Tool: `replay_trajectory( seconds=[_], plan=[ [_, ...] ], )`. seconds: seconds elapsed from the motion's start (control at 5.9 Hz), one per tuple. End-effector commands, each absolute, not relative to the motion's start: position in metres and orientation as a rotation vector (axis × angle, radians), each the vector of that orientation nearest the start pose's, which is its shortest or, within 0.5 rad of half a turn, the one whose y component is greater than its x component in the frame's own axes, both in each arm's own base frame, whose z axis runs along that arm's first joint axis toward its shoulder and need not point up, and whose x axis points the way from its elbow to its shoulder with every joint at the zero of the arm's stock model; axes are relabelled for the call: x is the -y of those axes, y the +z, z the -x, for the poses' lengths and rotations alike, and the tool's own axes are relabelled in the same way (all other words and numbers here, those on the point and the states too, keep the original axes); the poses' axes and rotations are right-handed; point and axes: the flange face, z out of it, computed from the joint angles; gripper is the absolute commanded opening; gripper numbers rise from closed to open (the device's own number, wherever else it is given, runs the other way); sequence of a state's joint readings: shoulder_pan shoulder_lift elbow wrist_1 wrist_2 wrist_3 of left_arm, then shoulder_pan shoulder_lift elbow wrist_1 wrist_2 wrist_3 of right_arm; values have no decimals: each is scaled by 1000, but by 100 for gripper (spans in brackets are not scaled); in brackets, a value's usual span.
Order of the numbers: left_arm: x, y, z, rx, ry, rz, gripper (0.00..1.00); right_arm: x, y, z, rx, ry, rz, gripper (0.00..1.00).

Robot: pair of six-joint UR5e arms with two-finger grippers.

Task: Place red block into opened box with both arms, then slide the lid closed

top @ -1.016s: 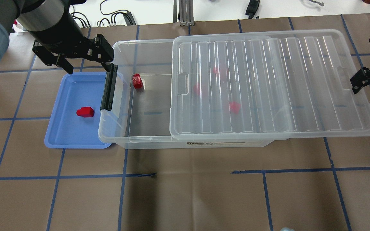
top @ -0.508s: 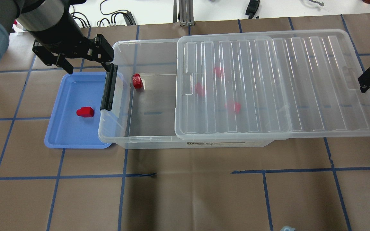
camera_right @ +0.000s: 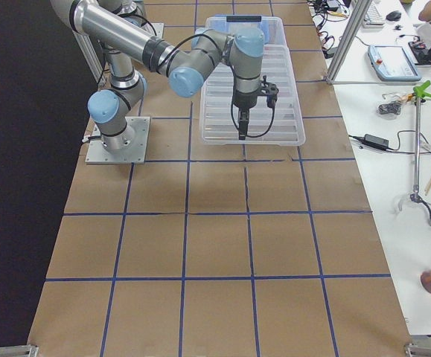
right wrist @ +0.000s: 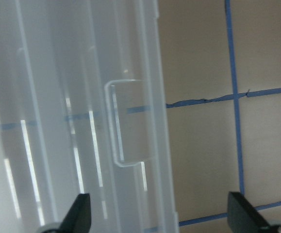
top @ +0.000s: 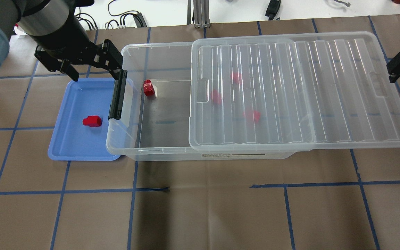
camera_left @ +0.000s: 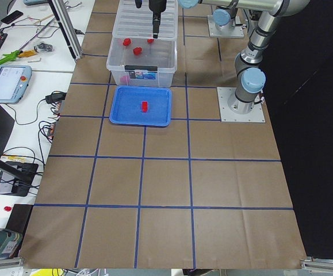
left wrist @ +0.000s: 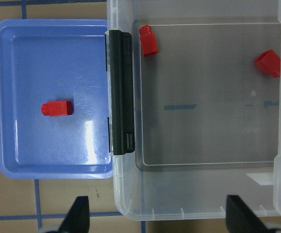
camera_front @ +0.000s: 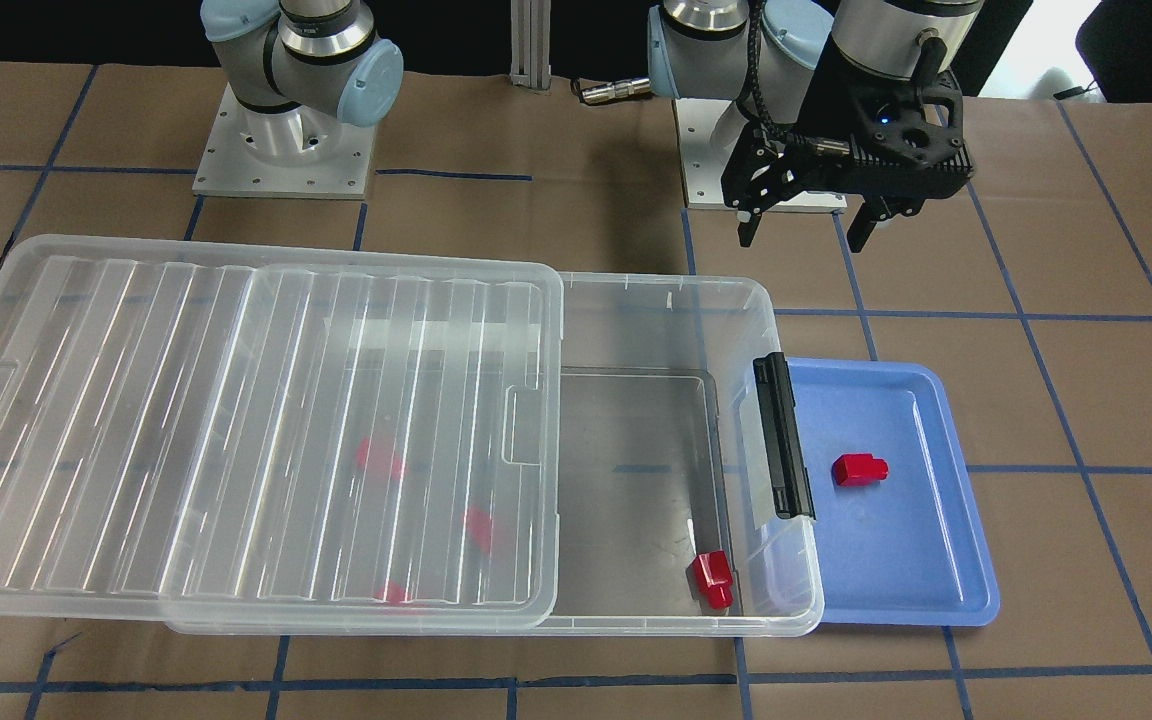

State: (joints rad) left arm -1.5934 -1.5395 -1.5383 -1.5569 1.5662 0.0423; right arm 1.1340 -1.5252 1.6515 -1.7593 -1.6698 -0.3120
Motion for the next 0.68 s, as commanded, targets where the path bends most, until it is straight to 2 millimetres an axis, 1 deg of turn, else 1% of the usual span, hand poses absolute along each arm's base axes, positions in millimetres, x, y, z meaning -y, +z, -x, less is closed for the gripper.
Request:
replay_trajectory(
  seconds=[0.0, 0.17, 0.34, 0.51],
  plan=[
    [481, 519, 137, -3091, -114, -492, 98, 517, 491, 27, -3146, 66, -323, 100],
    [484, 515, 129, -3051, -98, -671, 97, 512, 511, -18, -3127, 93, -360, 100],
    [491, 510, 102, -2981, -75, -907, 97, 500, 527, -74, -3116, 96, -344, 100],
    [496, 497, 78, -2934, -37, -1071, 97, 486, 533, -121, -3124, 82, -299, 100]
  ],
)
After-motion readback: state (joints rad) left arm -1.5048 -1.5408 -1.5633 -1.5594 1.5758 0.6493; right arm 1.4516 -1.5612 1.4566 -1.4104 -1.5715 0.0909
